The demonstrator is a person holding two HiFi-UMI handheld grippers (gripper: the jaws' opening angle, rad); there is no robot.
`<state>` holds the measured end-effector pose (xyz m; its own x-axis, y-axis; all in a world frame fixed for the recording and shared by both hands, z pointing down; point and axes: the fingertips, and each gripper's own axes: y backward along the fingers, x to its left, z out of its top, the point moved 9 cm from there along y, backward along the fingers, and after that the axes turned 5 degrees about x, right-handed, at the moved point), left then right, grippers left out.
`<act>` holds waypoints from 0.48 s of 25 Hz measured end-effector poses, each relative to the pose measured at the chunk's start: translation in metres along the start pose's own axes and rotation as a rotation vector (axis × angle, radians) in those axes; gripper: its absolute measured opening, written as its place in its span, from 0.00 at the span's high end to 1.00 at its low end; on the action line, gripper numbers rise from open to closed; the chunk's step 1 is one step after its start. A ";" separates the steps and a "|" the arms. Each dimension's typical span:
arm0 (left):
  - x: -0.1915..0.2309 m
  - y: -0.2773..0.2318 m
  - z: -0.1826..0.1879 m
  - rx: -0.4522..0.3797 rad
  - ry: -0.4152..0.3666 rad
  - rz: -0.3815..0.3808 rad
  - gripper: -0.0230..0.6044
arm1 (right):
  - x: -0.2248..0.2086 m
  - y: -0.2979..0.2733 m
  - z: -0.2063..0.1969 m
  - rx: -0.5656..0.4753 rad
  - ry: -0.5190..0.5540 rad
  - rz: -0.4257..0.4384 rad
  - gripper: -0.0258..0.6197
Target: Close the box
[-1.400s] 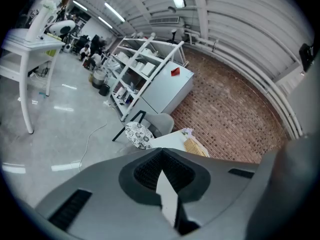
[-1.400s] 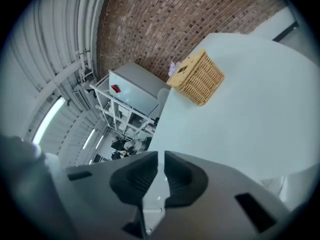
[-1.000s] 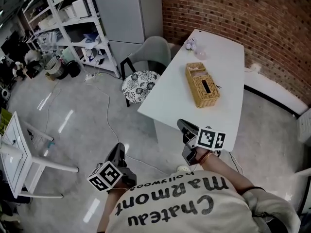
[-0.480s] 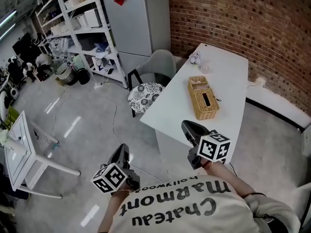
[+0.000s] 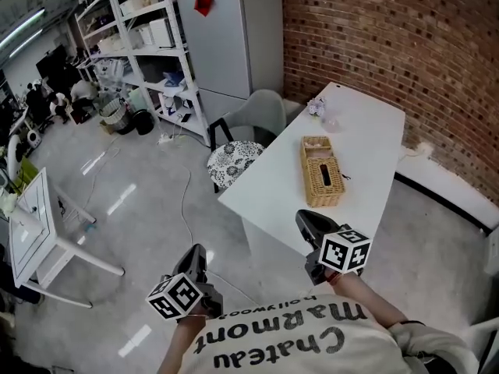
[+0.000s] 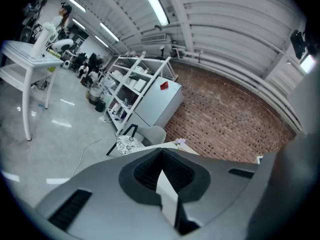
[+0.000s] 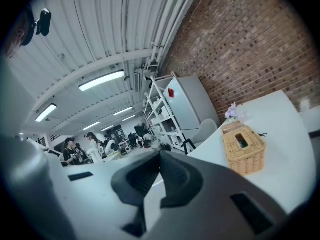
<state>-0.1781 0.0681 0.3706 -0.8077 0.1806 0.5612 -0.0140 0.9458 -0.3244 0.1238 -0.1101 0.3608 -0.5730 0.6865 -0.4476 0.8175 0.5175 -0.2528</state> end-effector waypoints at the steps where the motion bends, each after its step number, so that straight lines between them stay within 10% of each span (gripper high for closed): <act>1: -0.003 0.001 -0.004 0.000 0.001 0.007 0.96 | -0.004 0.003 -0.001 0.005 0.000 0.001 0.96; 12: -0.028 0.030 -0.034 -0.024 0.017 0.057 0.96 | -0.022 0.035 -0.006 0.030 0.004 -0.013 0.96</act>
<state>-0.1359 0.1008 0.3710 -0.7968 0.2386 0.5551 0.0460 0.9400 -0.3380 0.1644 -0.1040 0.3672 -0.5837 0.6817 -0.4411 0.8114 0.5109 -0.2840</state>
